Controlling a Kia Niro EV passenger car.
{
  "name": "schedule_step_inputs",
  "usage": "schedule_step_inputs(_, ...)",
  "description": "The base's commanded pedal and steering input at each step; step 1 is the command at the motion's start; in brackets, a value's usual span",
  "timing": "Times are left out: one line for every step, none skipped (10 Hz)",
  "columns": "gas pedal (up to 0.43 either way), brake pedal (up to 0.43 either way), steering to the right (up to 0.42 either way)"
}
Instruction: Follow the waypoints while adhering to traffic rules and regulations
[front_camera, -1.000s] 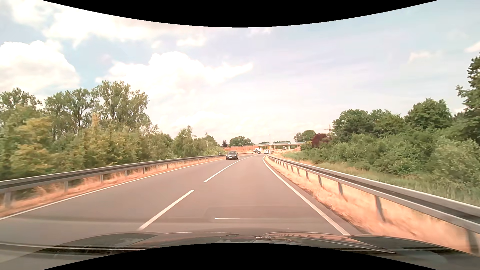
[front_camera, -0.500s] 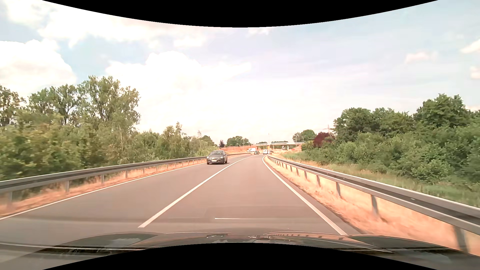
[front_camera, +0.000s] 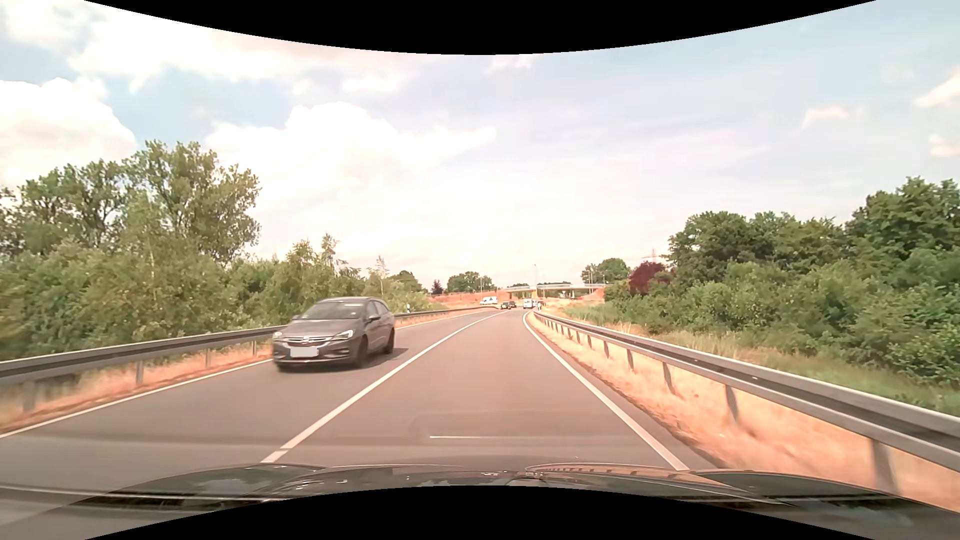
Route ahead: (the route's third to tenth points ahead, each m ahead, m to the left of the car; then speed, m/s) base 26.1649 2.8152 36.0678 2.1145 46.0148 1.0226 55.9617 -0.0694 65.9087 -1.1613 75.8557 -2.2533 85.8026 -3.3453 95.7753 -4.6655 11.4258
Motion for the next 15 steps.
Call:
schedule_step_inputs(0.098, 0.000, 0.007)
schedule_step_inputs(0.098, 0.000, 0.007)
schedule_step_inputs(0.098, 0.000, 0.006)
schedule_step_inputs(0.098, 0.000, 0.006)
schedule_step_inputs(0.098, 0.000, 0.006)
schedule_step_inputs(0.098, 0.000, 0.006)
schedule_step_inputs(0.098, 0.000, 0.005)
schedule_step_inputs(0.098, 0.000, 0.006)
schedule_step_inputs(0.098, 0.000, 0.005)
schedule_step_inputs(0.098, 0.000, 0.006)
schedule_step_inputs(0.098, 0.000, 0.005)
schedule_step_inputs(0.098, 0.000, 0.005)
schedule_step_inputs(0.098, 0.000, 0.005)
schedule_step_inputs(0.098, 0.000, 0.005)
schedule_step_inputs(0.098, 0.000, 0.005)
